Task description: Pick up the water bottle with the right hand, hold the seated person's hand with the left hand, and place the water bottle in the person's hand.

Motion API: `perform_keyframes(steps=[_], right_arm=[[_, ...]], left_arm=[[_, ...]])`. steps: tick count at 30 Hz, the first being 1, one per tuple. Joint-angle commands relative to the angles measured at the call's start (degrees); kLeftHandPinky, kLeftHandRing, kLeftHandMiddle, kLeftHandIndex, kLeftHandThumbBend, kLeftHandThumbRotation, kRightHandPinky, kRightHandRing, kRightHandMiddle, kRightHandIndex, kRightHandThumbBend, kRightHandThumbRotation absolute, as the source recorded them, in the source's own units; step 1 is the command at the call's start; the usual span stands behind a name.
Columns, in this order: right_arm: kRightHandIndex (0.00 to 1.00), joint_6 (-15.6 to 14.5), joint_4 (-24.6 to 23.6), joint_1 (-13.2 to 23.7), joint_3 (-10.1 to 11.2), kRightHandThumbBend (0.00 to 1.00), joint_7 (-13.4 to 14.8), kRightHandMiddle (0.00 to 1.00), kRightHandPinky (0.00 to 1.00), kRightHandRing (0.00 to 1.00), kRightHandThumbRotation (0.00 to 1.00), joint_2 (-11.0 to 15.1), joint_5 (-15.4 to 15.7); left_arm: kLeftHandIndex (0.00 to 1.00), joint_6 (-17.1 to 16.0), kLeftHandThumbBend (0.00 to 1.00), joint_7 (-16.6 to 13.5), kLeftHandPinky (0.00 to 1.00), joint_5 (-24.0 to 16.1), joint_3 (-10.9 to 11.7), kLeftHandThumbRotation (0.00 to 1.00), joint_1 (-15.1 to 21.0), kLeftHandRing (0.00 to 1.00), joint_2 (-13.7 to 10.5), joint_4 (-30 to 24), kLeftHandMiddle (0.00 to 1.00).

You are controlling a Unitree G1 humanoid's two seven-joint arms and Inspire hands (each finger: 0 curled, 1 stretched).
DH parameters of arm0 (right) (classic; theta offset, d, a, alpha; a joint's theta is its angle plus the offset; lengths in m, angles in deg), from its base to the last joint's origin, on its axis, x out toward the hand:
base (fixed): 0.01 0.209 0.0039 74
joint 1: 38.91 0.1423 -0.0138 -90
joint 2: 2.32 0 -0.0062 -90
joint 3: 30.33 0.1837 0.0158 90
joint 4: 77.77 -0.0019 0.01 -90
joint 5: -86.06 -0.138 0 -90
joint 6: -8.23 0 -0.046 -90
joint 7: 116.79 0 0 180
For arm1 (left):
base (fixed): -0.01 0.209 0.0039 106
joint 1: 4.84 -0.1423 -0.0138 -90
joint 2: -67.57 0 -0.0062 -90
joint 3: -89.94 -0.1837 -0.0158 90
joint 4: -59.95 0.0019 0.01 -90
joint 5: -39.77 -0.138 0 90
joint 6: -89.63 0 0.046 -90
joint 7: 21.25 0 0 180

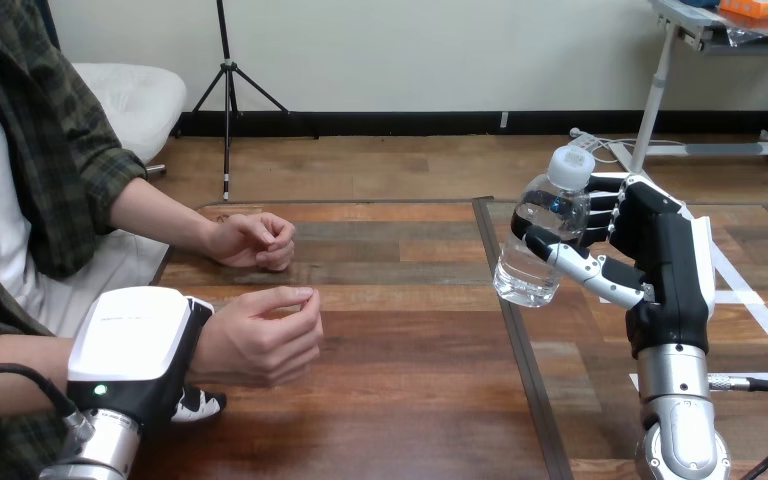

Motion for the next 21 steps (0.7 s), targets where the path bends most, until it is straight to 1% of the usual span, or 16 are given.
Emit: perform_keyframes(steps=[1, 3, 6, 9, 12, 15, 18, 21], right_arm=[[0.53, 2.5, -3.7, 3.2, -0.1, 0.72, 0.3, 0.49, 0.38, 0.43, 0.0, -0.1, -0.2], [0.53, 2.3, -3.8, 3.2, -0.2, 0.72, 0.8, 0.49, 0.38, 0.43, 0.0, -0.1, 0.2], [0.53, 2.7, -3.5, 3.3, 0.1, 0.72, -0.5, 0.49, 0.37, 0.43, 0.0, -0.4, -1.1], [0.53, 2.8, -3.3, 3.4, 0.0, 0.72, 0.1, 0.49, 0.37, 0.43, 0.0, -0.1, -0.4], [0.53, 2.7, -3.5, 3.3, -0.1, 0.72, 0.2, 0.49, 0.37, 0.43, 0.0, -0.1, -0.2], [0.53, 2.6, -3.5, 3.3, 0.0, 0.72, -0.2, 0.49, 0.37, 0.43, 0.0, -0.2, -0.7], [0.53, 2.5, -3.6, 3.2, -0.1, 0.72, 0.3, 0.49, 0.37, 0.43, 0.0, -0.1, -0.2], [0.53, 2.3, -3.9, 3.0, -0.2, 0.72, 0.3, 0.49, 0.37, 0.43, 0.0, 0.0, 0.0]], left_arm=[[0.4, -1.8, 0.85, -1.7, 0.3, -0.2, -0.4, 0.0, 1.6, 0.34, -0.4, -2.4, 0.38], [0.4, -2.1, 0.85, -2.1, 0.3, -0.1, -0.3, 0.0, 1.6, 0.34, -0.4, -2.2, 0.38], [0.4, -1.7, 0.85, -1.7, 0.31, -0.3, -0.3, 0.0, 1.5, 0.34, -0.4, -2.6, 0.39], [0.4, -1.9, 0.85, -1.8, 0.31, -0.2, -0.3, 0.0, 1.6, 0.34, -0.4, -2.3, 0.39], [0.4, -1.3, 0.85, -1.3, 0.31, -0.5, -0.4, 0.0, 1.5, 0.34, -0.2, -2.7, 0.39], [0.4, -1.7, 0.85, -1.7, 0.31, -0.1, -0.2, 0.0, 1.5, 0.34, -0.2, -2.5, 0.38], [0.4, -2.1, 0.84, -1.8, 0.31, -0.1, -0.3, 0.0, 1.5, 0.34, -0.5, -2.3, 0.39], [0.4, -1.5, 0.85, -1.7, 0.31, -0.7, -0.4, 0.0, 1.6, 0.34, -0.3, -2.5, 0.38]])
